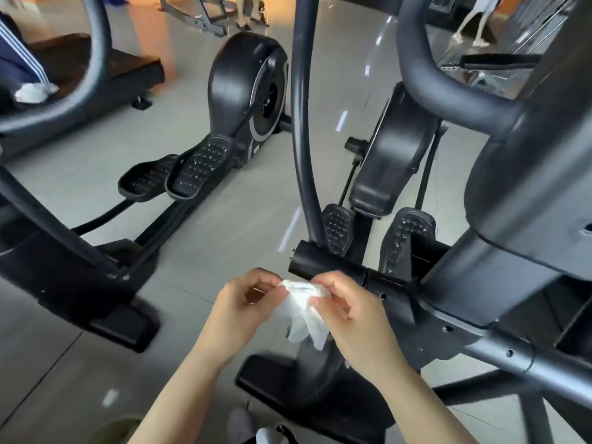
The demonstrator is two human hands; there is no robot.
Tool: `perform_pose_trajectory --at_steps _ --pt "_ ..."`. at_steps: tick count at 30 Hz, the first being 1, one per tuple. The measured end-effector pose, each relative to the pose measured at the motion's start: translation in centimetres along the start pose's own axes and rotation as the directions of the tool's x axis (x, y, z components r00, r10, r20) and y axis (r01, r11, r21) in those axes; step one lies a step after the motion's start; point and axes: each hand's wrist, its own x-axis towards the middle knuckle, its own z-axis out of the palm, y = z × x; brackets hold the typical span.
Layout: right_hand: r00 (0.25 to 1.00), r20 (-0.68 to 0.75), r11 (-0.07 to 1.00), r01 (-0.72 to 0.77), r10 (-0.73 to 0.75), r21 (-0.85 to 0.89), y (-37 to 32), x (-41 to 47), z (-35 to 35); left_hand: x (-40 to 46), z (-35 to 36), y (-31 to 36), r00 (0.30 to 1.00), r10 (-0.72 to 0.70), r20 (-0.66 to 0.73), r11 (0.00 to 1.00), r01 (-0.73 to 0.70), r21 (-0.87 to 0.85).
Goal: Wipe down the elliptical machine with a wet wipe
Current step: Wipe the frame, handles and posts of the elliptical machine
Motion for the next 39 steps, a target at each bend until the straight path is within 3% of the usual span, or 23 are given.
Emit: perform_pose_trajectory --at_steps 3,6,8,11,20,22,25,28,30,31,34,36,37,38,39 --pt "0.947 -0.231 0.966 0.181 -0.222 -0.185 0.3 0.5 -1.2 0.3 0.6 0.2 0.996 0.048 -0.078 0.997 -0.042 0.067" --pt "0.874 -0.330 0.897 0.221 -0.357 -0.384 0.7 1.7 -2.2 0.7 1.2 0.4 0.986 0.107 -0.125 0.988 -0.091 0.124" --pt "0.892 -0.240 0.826 0.213 -0.382 -0.523 0.8 3.3 -2.2 1.2 1.3 1.2 0.981 0.156 -0.119 0.980 -0.138 0.147" --pt "0.960 -0.047 0.755 0.185 -0.275 -0.629 0.8 5.7 -0.9 2.1 1.2 2.5 0.969 0.214 -0.124 0.965 -0.189 0.183" --pt "0.993 0.049 0.760 0.114 -0.108 -0.639 1.0 11.2 3.2 3.5 -0.1 1.9 0.970 0.196 -0.146 0.967 -0.166 0.191" --pt "0.996 -0.009 0.826 0.071 -0.092 -0.559 1.0 11.7 2.2 4.1 -0.8 2.1 0.966 0.198 -0.167 0.972 -0.171 0.159" --pt "0.980 -0.198 0.969 -0.015 -0.035 -0.245 -1.5 12.7 -0.8 6.2 -1.7 3.7 0.945 0.231 -0.234 0.971 -0.207 0.119" --pt "0.947 -0.316 0.997 0.067 -0.049 0.046 -4.5 14.8 -2.8 8.1 -1.9 6.6 0.909 0.310 -0.277 0.951 -0.297 0.090" --pt "0.874 -0.468 0.981 0.180 -0.126 0.071 -6.5 16.4 -3.0 9.4 -2.2 8.6 0.882 0.388 -0.268 0.921 -0.382 0.075" --pt "0.800 -0.554 0.964 0.265 -0.230 -0.018 -7.6 17.4 -3.2 10.1 -2.6 9.6 0.868 0.423 -0.260 0.905 -0.420 0.070" --pt "0.434 -0.643 0.764 0.489 -0.631 -0.420 -11.6 21.5 -4.1 13.0 -4.1 11.9 0.825 0.507 -0.250 0.860 -0.505 0.078" --pt "0.271 -0.550 0.608 0.461 -0.790 -0.646 -14.4 25.2 -4.9 15.5 -5.3 13.4 0.813 0.530 -0.242 0.844 -0.533 0.058" --pt "0.258 -0.481 0.546 0.411 -0.838 -0.730 -15.3 27.4 -5.3 16.9 -6.1 14.2 0.812 0.536 -0.231 0.839 -0.543 0.039" --pt "0.305 -0.420 0.512 0.366 -0.855 -0.777 -15.7 29.4 -5.6 18.6 -6.9 14.6 0.817 0.540 -0.203 0.836 -0.548 0.018" --pt "0.417 -0.397 0.539 0.312 -0.818 -0.782 -16.0 30.4 -5.5 20.0 -7.6 14.7 0.822 0.546 -0.160 0.834 -0.551 0.015"
